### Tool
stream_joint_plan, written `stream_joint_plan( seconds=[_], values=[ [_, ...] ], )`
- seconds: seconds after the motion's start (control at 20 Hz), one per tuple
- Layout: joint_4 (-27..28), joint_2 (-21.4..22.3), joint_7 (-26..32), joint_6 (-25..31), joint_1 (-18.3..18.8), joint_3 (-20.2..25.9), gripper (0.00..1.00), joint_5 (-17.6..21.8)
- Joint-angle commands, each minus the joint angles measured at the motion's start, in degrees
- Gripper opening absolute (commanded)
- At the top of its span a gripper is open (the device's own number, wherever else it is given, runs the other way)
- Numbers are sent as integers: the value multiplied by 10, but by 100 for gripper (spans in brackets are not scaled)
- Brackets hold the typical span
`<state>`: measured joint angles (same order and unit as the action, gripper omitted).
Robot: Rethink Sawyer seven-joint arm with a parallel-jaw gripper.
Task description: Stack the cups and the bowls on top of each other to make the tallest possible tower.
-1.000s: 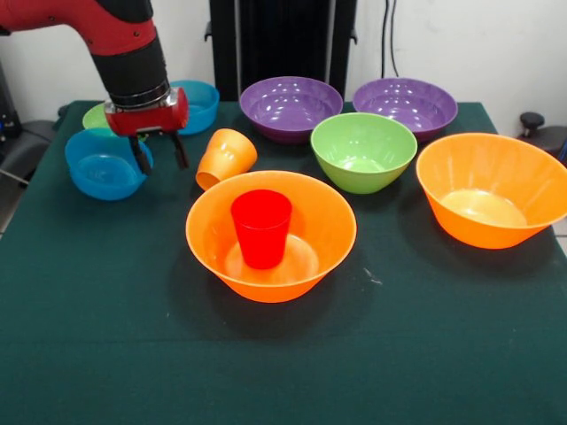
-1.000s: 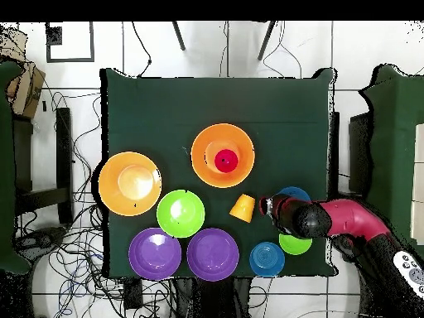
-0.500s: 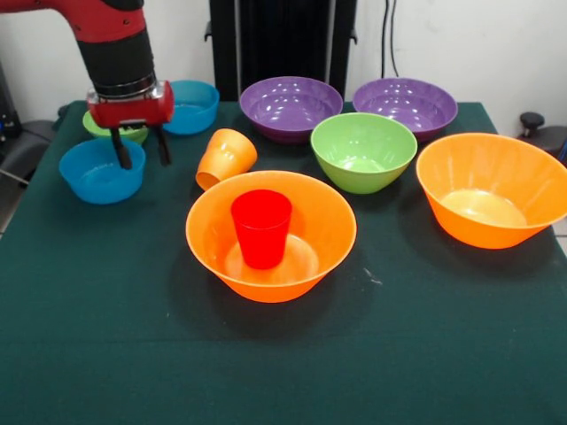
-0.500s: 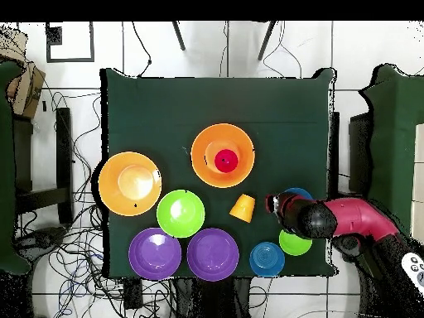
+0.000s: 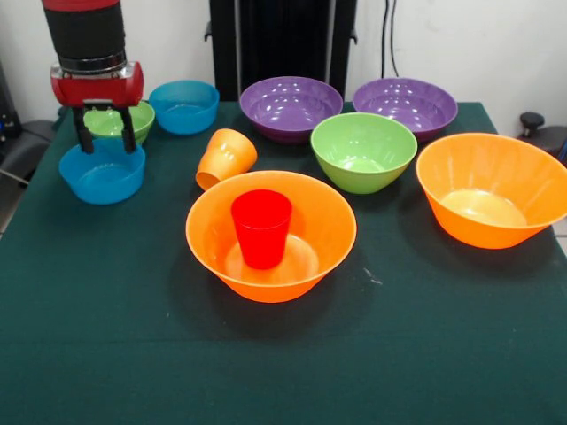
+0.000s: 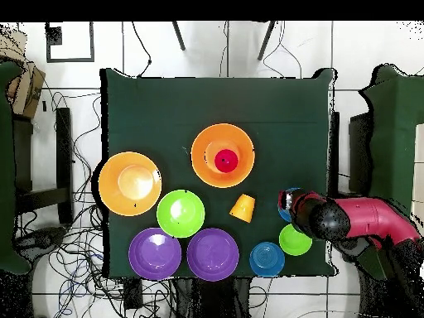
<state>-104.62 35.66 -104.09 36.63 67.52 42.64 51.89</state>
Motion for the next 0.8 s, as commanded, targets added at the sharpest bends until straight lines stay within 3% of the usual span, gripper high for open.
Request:
stream_joint_plan(
  seconds=[0.05,0.4,0.8],
  values=[
    [22,-27,81,-10,-29,-20,100,39],
    [15,-26,52,-24,-43,-37,100,51],
    [21,-31,57,-24,-43,-37,100,50]
  ],
)
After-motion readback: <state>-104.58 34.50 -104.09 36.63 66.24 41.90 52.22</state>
